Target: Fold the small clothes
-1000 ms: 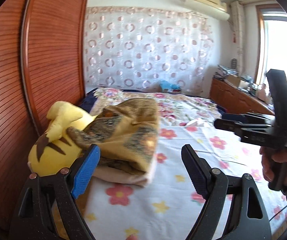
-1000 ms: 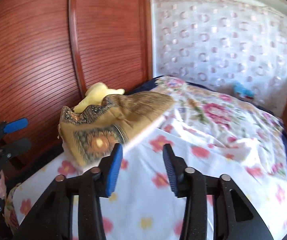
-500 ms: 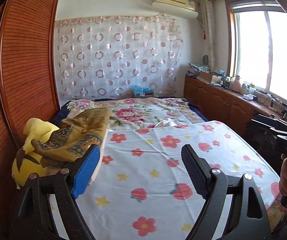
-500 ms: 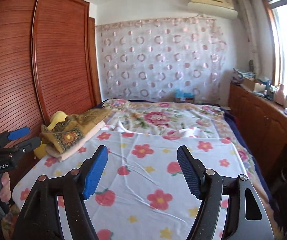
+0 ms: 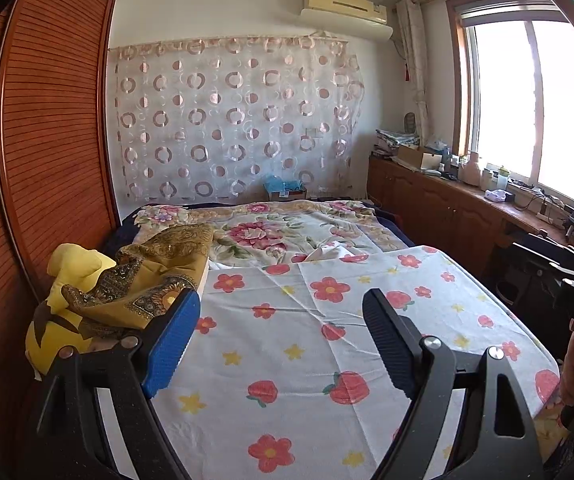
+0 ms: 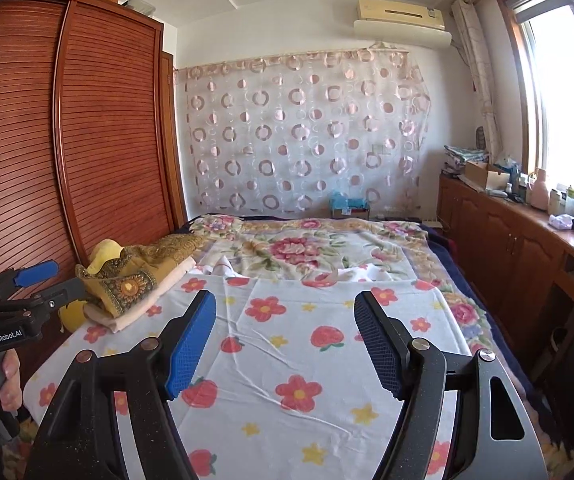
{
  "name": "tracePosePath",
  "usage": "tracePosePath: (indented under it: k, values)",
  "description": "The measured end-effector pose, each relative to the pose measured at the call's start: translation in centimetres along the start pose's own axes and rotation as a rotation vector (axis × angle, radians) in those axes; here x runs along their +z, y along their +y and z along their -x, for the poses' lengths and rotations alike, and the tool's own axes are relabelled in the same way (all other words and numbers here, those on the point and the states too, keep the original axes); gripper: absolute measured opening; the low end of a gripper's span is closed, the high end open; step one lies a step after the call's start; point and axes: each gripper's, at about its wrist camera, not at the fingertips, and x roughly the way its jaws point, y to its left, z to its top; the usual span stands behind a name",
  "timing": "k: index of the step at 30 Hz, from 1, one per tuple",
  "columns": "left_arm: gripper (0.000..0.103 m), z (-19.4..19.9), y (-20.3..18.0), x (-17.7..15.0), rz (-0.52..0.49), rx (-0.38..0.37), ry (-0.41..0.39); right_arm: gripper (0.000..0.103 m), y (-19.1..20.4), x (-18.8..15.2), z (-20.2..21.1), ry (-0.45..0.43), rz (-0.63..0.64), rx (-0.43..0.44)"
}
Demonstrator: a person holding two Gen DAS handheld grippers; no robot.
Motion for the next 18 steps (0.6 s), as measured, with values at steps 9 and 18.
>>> tracePosePath:
  k: [9,18]
  values:
    - [0.084,0.0,0.0,0.2,0.002,0.001,-0.002,0.073,-1.4,0.8,-0.5,0.008,-0.014,-0.001]
    - [0.084,0.1,0.0,0.4,0.005,0.004,-0.006,0.073,-1.8,0.9,-0.3,0.004,-0.022,-0.003]
